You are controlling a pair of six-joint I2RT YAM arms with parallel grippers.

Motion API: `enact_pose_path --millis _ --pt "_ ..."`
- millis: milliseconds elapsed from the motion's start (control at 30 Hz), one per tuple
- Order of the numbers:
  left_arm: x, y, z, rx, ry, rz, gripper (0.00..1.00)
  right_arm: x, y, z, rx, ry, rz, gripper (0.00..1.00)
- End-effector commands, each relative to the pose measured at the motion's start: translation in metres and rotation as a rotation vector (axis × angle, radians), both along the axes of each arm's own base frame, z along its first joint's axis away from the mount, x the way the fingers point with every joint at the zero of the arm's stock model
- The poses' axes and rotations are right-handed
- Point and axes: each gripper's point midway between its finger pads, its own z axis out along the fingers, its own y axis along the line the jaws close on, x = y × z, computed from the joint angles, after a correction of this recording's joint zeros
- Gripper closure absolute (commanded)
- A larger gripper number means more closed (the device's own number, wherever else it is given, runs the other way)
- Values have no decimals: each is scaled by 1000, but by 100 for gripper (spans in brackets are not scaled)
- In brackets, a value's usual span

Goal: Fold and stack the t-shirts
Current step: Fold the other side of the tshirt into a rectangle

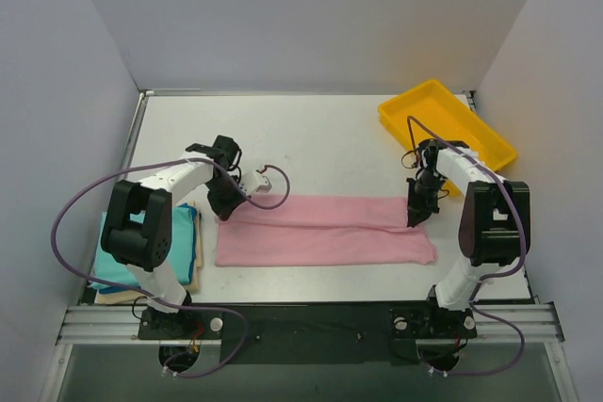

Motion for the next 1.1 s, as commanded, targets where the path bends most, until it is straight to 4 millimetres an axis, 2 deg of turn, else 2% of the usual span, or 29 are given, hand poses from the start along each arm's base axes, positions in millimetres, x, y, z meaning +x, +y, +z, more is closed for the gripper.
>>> enact_pose_path --millis 0,200,333,367,400,467,533,667,733,767,800,833,867,900,967,1000,1033,1067 --pt "-6 -8 5 -37 3 14 100 -4 -7 7 -43 -15 -24 100" --pt "-11 -3 6 -14 13 -30 100 -2 -13 12 -75 -24 -23 100" --pt "-21 -2 2 -15 48 -60 98 -10 -9 6 -56 9 -31 100" --pt "-23 -6 4 -36 61 -69 84 -13 -8 3 -57 25 -36 100" --pt "-30 -5 5 -42 89 -88 69 -15 -9 3 -59 30 -41 95" --pt "-40 -10 13 -76 133 -117 57 -19 -12 4 -83 33 -53 85" --pt "-43 -15 26 -110 151 -154 54 -25 -22 8 -138 34 -55 77" --pt "-47 -19 52 -152 166 -214 52 -26 -29 28 -182 -6 -59 67" --pt "-38 -31 66 -202 137 -200 52 -18 -34 43 -229 -72 -48 66" --pt "-33 -35 66 -212 126 -178 53 -14 -30 46 -240 -92 -24 67" --pt "-19 -41 69 -227 82 -130 62 -2 -29 53 -258 -137 -12 72" --pt "-3 -47 65 -236 42 -61 68 3 -19 55 -258 -156 31 86" --pt "6 -46 58 -217 24 -18 82 15 -9 54 -240 -189 53 92" --pt "18 -49 54 -217 -14 31 89 20 2 52 -219 -201 87 100" --pt "29 -45 39 -183 -39 73 92 29 22 38 -142 -196 98 100" --pt "27 -40 29 -156 -34 79 92 31 25 26 -124 -172 80 100" --pt "34 -39 24 -150 -66 79 92 32 25 21 -117 -159 68 100" --pt "30 -33 15 -117 -64 83 92 33 24 9 -114 -139 42 100"
